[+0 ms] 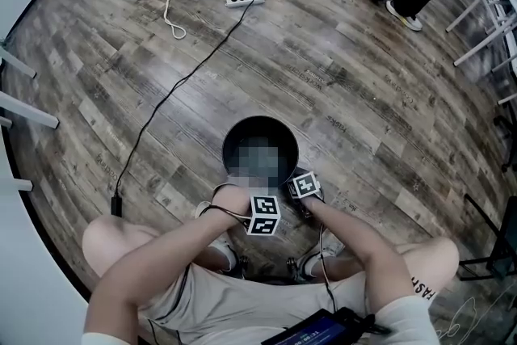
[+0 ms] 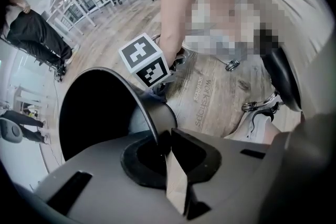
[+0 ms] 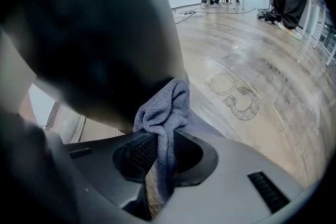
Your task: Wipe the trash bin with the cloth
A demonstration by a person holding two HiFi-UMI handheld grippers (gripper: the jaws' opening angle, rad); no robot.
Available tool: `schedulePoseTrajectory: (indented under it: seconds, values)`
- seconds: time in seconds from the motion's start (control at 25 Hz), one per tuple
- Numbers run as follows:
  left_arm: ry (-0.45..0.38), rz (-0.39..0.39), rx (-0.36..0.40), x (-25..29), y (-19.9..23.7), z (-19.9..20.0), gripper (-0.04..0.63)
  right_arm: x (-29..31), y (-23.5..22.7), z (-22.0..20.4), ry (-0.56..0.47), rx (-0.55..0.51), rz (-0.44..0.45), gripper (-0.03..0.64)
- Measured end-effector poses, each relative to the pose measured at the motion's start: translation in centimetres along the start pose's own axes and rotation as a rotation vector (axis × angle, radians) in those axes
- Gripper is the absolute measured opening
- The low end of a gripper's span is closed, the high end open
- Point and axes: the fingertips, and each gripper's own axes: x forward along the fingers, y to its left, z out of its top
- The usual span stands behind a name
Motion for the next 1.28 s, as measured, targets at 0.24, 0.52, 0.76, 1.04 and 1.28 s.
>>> schedulePoseTrajectory:
  seconds: [0.24,0.52,0.76,1.04,1.28]
  values:
    - [-0.072,-0.021,0.027,-0.7,-0.8,0.2,0.07,-2.1,0.4,-0.9,0.024,0.044,0.023,0.064]
    - [-0.211,-0.028,0.131,-2.8,-1.8,-1.4,0.172,-11.4,2.0,1.2,-0.032,0.013,-0.006,0.064]
    - [-0.202,0.038,0.179,-2.2,-1.1,-3.7,0.172,-18.7,5.5,2.7,-0.139,0.015,0.024,0.064]
    - [-0.165,0.103,0.204,-1.8,-0.2,-3.6,0.086,-18.8,9.0,4.8,-0.222,-0.03,0.059,0.064]
    - [-0.174,0.082,0.183,-1.9,-0.3,-2.3,0.06,-15.5,7.2,5.3,-0.208,-0.051,0.012,0.064]
